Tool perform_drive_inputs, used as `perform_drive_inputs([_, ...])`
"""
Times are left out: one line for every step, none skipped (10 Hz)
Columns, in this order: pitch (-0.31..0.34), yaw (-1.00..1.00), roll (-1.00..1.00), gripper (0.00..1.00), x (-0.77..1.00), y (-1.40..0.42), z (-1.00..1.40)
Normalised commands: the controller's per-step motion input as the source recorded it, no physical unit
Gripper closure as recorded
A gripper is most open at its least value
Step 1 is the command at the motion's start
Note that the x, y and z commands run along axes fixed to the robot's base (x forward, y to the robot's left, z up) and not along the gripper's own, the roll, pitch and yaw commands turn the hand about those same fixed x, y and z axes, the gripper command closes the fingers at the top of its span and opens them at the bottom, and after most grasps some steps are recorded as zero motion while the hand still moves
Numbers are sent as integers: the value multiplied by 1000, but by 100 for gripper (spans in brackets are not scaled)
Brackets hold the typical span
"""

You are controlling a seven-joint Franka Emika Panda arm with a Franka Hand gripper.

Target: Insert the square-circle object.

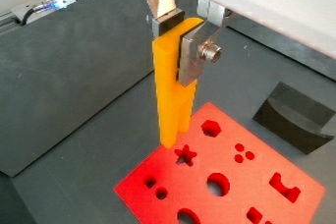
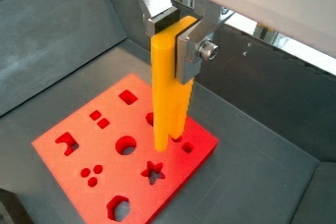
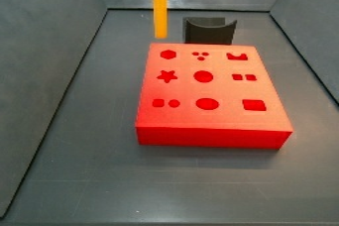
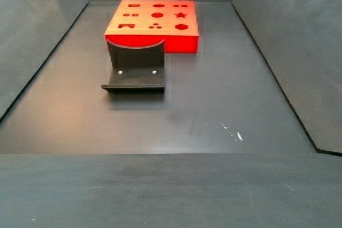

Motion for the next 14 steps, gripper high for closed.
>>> perform_drive_inputs([77,-389,0,100,166,0,-146])
perform_drive_inputs([29,-880,0,100,126,-11,-180])
perform_drive_inputs([0,-977,-99,100,0,-74,-103])
perform_drive_inputs([-37,-983,-121,100,0,-46,-146])
perform_drive_inputs([-123,-909,-189,100,0,-69,-117])
perform_drive_inputs([-191,-731,-371,100,54,0,0])
perform_drive_inputs([-181,-697,-313,100,114,-14,-54])
perform_drive_inputs([-207,-791,-190,100,26,-40,-320])
perform_drive_inputs([-217,-866,-190,100,0,-17,-294])
perform_drive_inputs([-206,-691,-213,100,191,-37,-294])
perform_drive_inputs([-171,-657,0,100,217,-331,-260])
perform_drive_inputs([-56,-717,79,100,189,-409,-160])
perform_drive_inputs([-9,-826,130,100,46,-329,-203])
perform_drive_inputs([-9,-911,119,100,29,-203,-149])
